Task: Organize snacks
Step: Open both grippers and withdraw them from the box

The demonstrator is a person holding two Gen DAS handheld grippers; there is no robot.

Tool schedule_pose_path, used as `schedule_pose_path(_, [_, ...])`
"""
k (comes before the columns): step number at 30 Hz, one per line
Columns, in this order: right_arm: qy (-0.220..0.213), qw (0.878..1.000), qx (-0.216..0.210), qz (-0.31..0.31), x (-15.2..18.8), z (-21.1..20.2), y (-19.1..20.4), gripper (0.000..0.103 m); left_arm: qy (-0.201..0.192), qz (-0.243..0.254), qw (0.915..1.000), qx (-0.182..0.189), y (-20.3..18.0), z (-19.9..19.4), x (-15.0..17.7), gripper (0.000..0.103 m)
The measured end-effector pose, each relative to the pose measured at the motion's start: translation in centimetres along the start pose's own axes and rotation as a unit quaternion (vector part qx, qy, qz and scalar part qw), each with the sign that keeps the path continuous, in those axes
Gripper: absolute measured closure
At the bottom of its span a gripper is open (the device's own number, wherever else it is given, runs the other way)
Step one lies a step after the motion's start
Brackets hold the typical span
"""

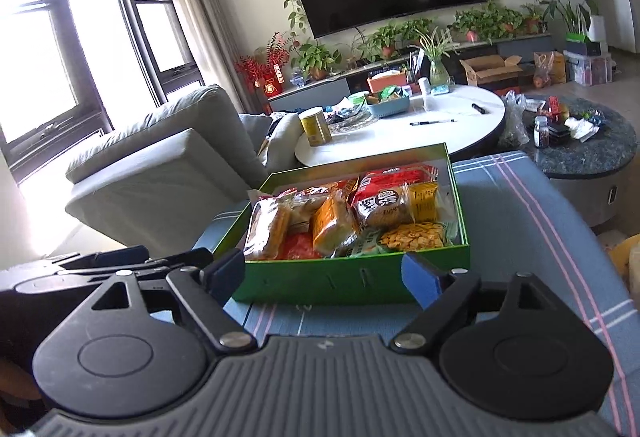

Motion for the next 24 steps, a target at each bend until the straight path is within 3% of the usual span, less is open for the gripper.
schedule_pose_path(18, [-0.026,0.999,0.003,-0.033,1.0,-4.1,1.5,0.018,-0.012,-0.005,0.9988,-0.047,0.4,-5.4,2.4,0.017])
schedule_pose_path(24, [-0.038,0.998,0.008,-0.046,1.1,-4.9,2.3,0.018,-0.014,-0.02,0.9987,-0.044,0.9,-7.0,3.7,0.017])
Point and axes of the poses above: each gripper's, at about its wrist camera, not at the fingertips, and z roughly the way its jaws point, y to its left, x to its underside, the point moved 10 cm from there along z, roughly the way its jaws point, and after that the axes turned 3 degrees about -y, right-handed, at the moved point
